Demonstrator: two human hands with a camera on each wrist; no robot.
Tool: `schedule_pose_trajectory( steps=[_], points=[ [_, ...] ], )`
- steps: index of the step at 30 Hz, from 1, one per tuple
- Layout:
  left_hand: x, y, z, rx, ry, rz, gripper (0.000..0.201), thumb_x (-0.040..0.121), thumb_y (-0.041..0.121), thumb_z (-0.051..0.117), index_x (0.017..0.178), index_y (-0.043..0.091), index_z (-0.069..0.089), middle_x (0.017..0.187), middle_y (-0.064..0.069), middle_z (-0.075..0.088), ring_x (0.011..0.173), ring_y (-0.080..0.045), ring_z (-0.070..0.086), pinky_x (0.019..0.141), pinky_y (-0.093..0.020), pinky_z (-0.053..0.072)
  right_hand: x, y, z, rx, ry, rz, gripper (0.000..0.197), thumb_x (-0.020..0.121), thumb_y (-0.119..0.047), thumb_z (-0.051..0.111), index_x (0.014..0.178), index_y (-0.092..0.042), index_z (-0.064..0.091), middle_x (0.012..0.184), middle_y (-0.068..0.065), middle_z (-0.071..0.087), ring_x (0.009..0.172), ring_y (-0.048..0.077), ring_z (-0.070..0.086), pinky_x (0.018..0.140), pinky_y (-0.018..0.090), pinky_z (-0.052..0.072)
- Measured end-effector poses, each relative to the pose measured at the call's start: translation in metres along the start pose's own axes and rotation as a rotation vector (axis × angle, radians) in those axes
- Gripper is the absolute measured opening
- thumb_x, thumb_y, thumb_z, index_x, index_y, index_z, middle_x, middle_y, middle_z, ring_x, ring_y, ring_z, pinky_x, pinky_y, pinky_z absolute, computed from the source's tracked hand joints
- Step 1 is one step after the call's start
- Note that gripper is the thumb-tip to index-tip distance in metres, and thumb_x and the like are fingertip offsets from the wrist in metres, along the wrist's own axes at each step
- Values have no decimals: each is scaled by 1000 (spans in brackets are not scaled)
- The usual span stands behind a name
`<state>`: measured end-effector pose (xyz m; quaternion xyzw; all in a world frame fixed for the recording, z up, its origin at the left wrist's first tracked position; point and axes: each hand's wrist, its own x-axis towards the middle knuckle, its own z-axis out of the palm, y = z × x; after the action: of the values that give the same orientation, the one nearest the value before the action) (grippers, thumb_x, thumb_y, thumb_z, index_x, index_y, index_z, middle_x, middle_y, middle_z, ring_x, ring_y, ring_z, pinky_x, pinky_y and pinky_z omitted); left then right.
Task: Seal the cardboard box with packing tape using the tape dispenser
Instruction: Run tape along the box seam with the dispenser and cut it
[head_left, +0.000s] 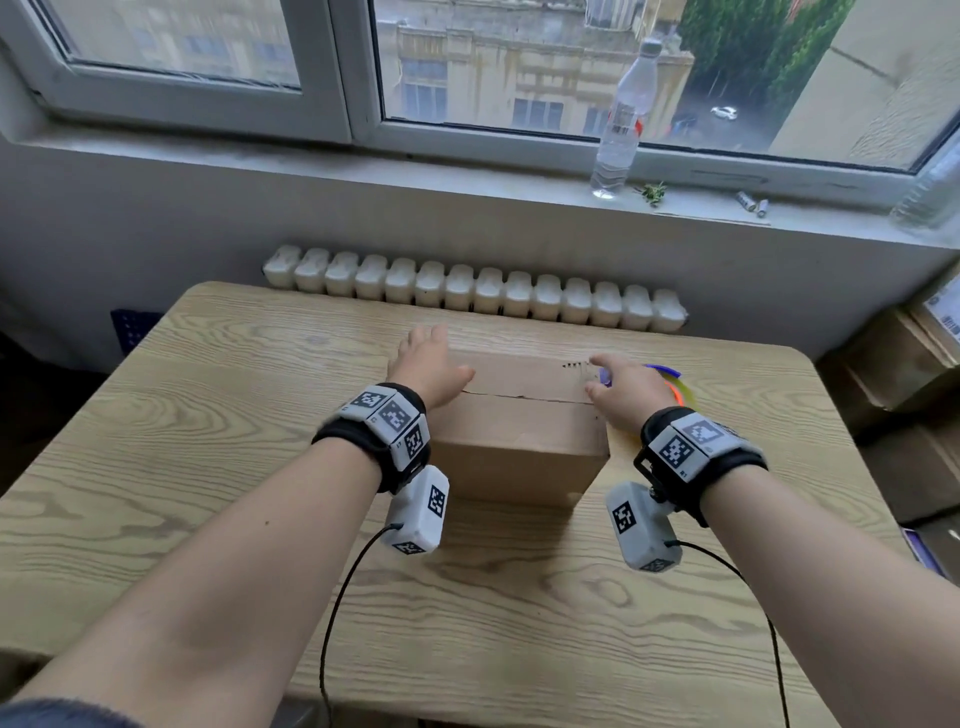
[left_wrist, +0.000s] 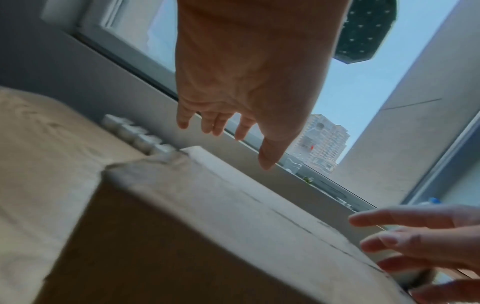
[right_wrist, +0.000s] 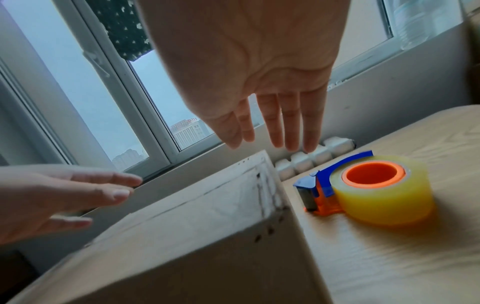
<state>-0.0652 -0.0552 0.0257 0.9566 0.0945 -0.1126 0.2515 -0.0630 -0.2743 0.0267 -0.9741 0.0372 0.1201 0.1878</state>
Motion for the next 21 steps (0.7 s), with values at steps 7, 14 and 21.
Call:
schedule_pose_trajectory(
  steps=[7, 14, 21],
  points=[
    [13, 82, 7, 88, -1, 288, 61, 91, 34, 54, 146, 14, 35, 152, -8, 33, 142, -24, 30, 116, -42, 28, 7, 32, -38, -38, 73, 3, 43, 95, -24, 44, 139, -23, 46, 144, 5, 48, 132, 24, 44, 105, 34, 37],
    [33, 168, 43, 189, -58, 416, 58, 90, 34, 56, 142, 16, 40, 148, -8, 40, 136, -25, 38, 113, -42, 32, 22, 91, -71, -41, 109, 48, 40, 94, -23, 47, 133, -22, 53, 140, 6, 52, 130, 24, 46, 104, 32, 37],
    [73, 223, 99, 429, -152, 376, 53, 88, 34, 53, 139, 21, 44, 145, -5, 42, 134, -25, 40, 111, -49, 26, 70, 146, -73, -27, 9, 72, 40, 92, -20, 48, 131, -23, 55, 139, 4, 54, 128, 22, 48, 104, 31, 38]
  ],
)
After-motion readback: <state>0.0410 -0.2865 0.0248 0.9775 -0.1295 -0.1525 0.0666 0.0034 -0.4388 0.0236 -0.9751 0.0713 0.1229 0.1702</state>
